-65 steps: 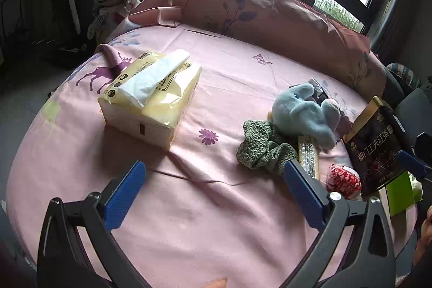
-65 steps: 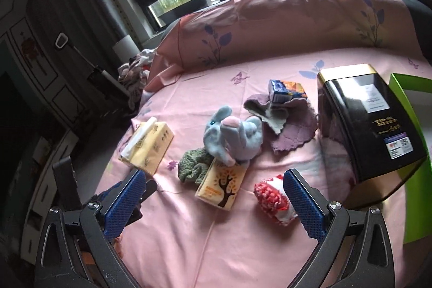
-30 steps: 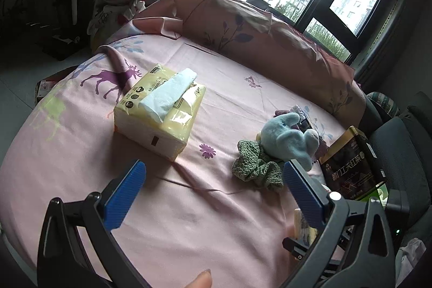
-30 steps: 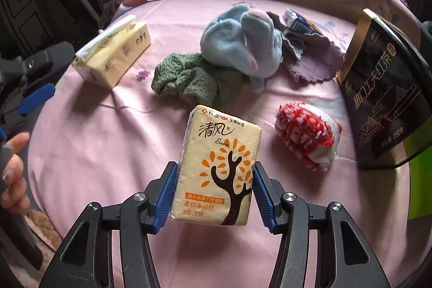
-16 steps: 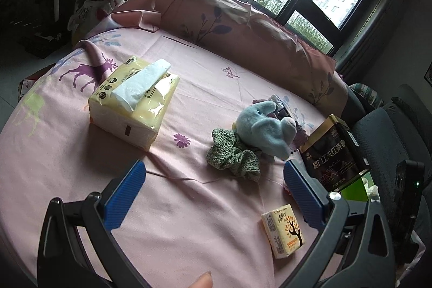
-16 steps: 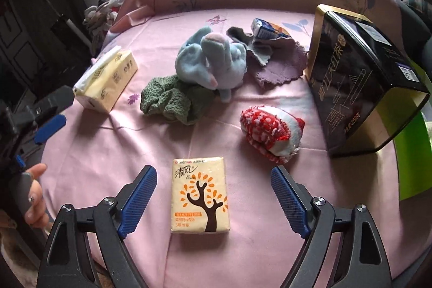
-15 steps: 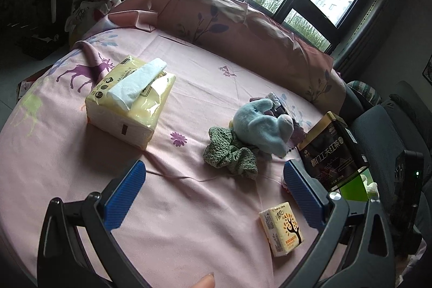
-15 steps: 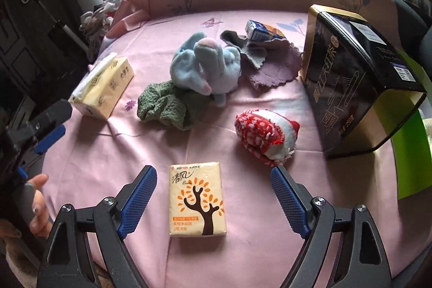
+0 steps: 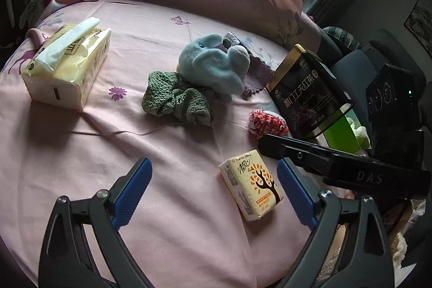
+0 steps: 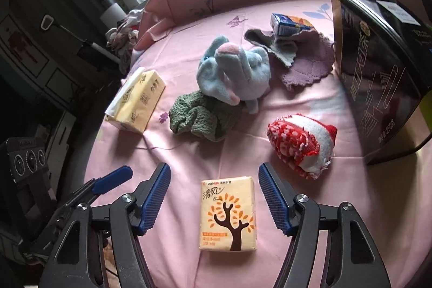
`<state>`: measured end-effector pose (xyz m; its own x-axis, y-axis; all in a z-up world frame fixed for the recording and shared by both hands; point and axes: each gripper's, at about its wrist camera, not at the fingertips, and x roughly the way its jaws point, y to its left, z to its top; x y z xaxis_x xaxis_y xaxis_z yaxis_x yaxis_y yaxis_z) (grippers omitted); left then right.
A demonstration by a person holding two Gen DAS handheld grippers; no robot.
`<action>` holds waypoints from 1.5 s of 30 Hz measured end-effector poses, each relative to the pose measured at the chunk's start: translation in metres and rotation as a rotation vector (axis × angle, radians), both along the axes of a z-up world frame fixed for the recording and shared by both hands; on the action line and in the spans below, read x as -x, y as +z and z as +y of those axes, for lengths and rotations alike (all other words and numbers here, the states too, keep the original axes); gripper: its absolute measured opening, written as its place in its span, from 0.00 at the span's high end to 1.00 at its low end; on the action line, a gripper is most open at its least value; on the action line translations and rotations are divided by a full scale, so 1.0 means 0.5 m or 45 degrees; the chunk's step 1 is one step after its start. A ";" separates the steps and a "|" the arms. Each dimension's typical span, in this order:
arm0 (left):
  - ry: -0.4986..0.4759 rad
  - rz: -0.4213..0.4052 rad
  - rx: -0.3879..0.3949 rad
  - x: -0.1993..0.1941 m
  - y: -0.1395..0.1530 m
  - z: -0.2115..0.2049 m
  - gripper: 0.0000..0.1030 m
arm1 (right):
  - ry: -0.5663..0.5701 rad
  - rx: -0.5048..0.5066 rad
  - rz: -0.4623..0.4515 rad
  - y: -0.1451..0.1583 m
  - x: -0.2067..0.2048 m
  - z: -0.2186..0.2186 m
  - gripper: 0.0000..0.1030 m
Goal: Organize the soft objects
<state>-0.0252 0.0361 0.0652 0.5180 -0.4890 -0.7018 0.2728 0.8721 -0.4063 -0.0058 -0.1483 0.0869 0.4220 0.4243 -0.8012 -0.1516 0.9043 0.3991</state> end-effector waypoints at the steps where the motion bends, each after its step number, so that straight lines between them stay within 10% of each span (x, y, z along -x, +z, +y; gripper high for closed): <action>1: -0.016 0.013 -0.008 0.000 -0.004 -0.009 0.17 | 0.000 0.015 0.001 -0.004 0.002 -0.004 0.49; 27: -0.204 0.271 0.031 -0.007 -0.076 -0.107 0.44 | 0.086 -0.184 0.261 -0.096 -0.014 -0.022 0.49; 38: -0.174 0.240 0.065 -0.006 -0.060 -0.100 0.50 | 0.100 -0.213 0.210 -0.084 -0.007 -0.013 0.49; 45: -0.152 0.015 0.037 0.037 0.029 -0.097 0.50 | 0.115 -0.206 0.006 0.014 0.028 -0.003 0.49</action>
<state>-0.0439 -0.0123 0.0799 0.4467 -0.5669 -0.6922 0.3687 0.8215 -0.4349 -0.0199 -0.1496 0.0940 0.3731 0.5835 -0.7213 -0.2268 0.8112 0.5390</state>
